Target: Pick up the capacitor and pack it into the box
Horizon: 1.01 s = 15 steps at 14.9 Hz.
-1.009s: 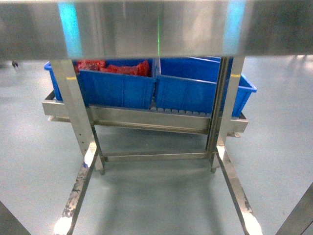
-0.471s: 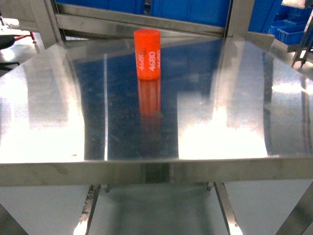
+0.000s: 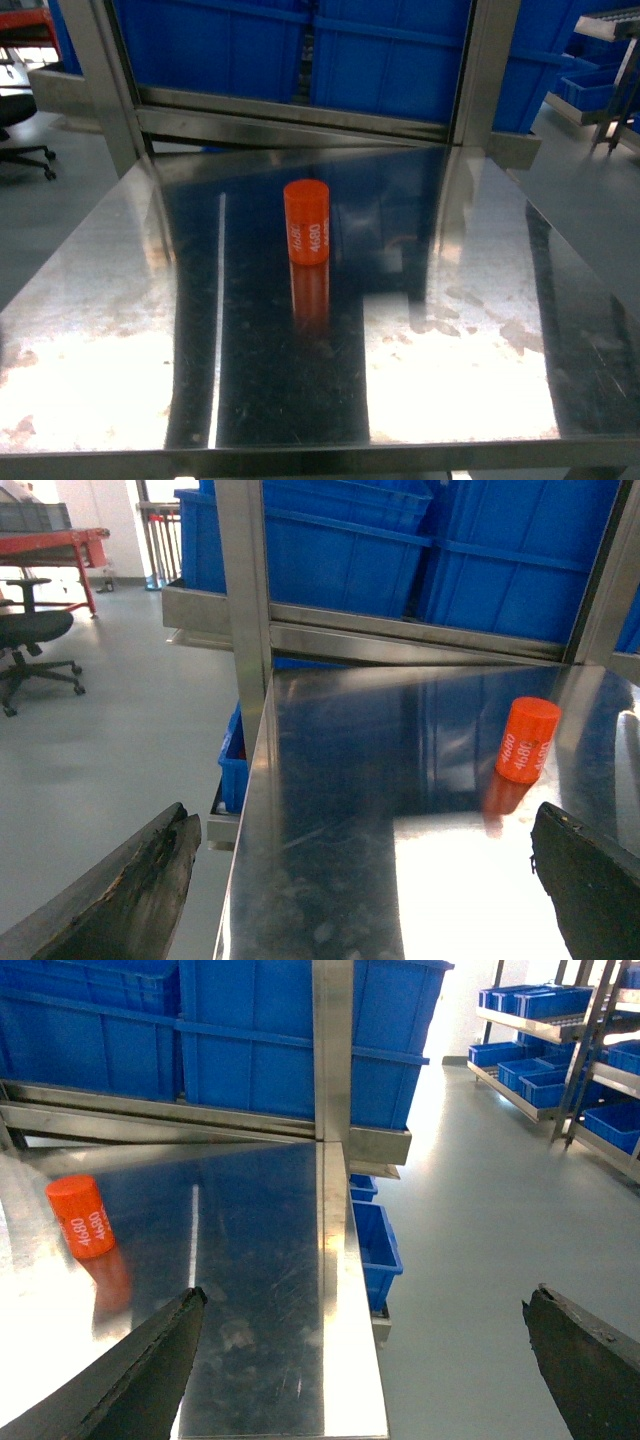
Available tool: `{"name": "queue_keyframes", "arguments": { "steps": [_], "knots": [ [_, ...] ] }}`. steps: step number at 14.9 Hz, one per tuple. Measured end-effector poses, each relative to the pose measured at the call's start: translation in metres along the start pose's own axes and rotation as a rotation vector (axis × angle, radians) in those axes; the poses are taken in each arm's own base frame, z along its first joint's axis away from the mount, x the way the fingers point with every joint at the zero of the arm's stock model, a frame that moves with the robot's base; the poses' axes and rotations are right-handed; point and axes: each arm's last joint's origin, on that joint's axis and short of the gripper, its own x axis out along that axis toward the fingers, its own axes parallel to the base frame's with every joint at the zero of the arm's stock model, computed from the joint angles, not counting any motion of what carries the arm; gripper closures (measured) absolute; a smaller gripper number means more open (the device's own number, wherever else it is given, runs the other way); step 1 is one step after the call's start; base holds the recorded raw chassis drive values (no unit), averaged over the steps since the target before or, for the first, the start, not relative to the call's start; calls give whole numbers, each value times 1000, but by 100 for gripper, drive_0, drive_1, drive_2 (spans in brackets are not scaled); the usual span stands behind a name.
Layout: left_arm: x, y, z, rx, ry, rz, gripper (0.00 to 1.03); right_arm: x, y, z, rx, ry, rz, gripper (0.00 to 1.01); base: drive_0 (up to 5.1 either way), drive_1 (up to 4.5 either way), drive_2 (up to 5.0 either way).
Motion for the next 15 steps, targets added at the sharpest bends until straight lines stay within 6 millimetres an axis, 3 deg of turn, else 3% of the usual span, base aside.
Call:
{"name": "queue_keyframes", "arguments": {
  "steps": [12,13,15],
  "knots": [
    [0,0,0,0,3,-1,5,0,0,-1,0,5,-1,3,0,0,0],
    [6,0,4,-53,-19,48,5,0,0,-1,0,6,-1,3,0,0,0],
    [56,-2,41,-127,-63,-38,5,0,0,-1,0,5,0,3,0,0,0]
  ]
}}
